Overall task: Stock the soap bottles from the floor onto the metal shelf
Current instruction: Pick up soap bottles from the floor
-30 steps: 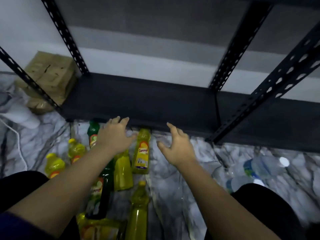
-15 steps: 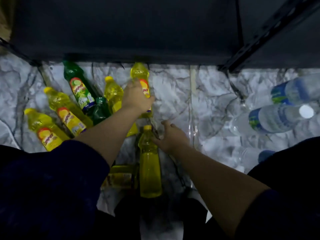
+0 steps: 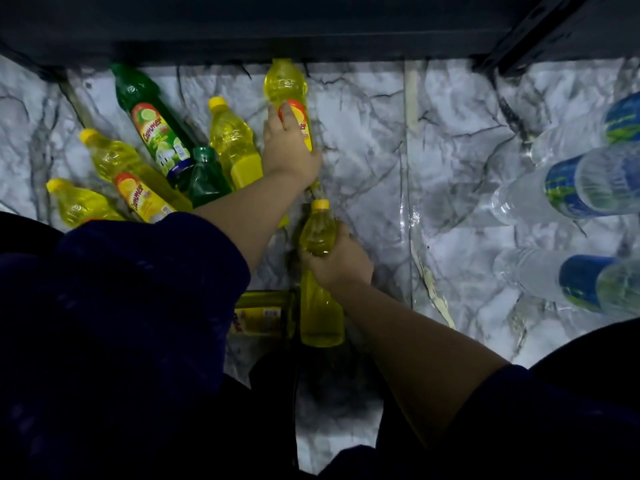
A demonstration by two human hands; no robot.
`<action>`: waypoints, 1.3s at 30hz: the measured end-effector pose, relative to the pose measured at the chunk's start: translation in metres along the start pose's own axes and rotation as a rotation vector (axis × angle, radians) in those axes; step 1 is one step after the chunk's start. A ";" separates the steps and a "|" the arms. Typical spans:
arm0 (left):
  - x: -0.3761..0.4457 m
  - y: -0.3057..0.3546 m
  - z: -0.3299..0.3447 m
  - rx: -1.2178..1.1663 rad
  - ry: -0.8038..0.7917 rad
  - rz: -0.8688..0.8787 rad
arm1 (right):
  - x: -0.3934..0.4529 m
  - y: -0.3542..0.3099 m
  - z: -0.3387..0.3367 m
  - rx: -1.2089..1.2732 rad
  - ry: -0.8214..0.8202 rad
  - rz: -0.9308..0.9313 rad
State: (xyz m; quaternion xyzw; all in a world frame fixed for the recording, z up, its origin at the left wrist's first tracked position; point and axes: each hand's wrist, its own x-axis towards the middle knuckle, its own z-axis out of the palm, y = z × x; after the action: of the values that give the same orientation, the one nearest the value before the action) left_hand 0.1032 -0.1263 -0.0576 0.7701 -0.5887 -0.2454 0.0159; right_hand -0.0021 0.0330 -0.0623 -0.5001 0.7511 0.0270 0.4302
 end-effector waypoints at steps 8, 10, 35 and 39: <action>-0.002 -0.006 0.008 -0.003 0.024 0.012 | 0.048 0.019 -0.052 0.166 0.300 0.112; -0.004 -0.007 0.008 0.003 0.030 0.011 | 0.061 0.022 -0.063 0.148 0.366 0.133; -0.051 -0.005 0.050 -0.007 0.037 -0.051 | 0.092 0.050 -0.088 0.295 0.400 -0.121; -0.125 0.012 0.089 0.123 -0.010 0.118 | 0.094 0.050 -0.093 0.360 0.414 -0.103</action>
State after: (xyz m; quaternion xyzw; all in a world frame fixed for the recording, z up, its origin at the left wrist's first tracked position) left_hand 0.0338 0.0077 -0.0867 0.7323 -0.6472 -0.2110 -0.0200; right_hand -0.1107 -0.0544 -0.0868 -0.4481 0.7893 -0.2317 0.3501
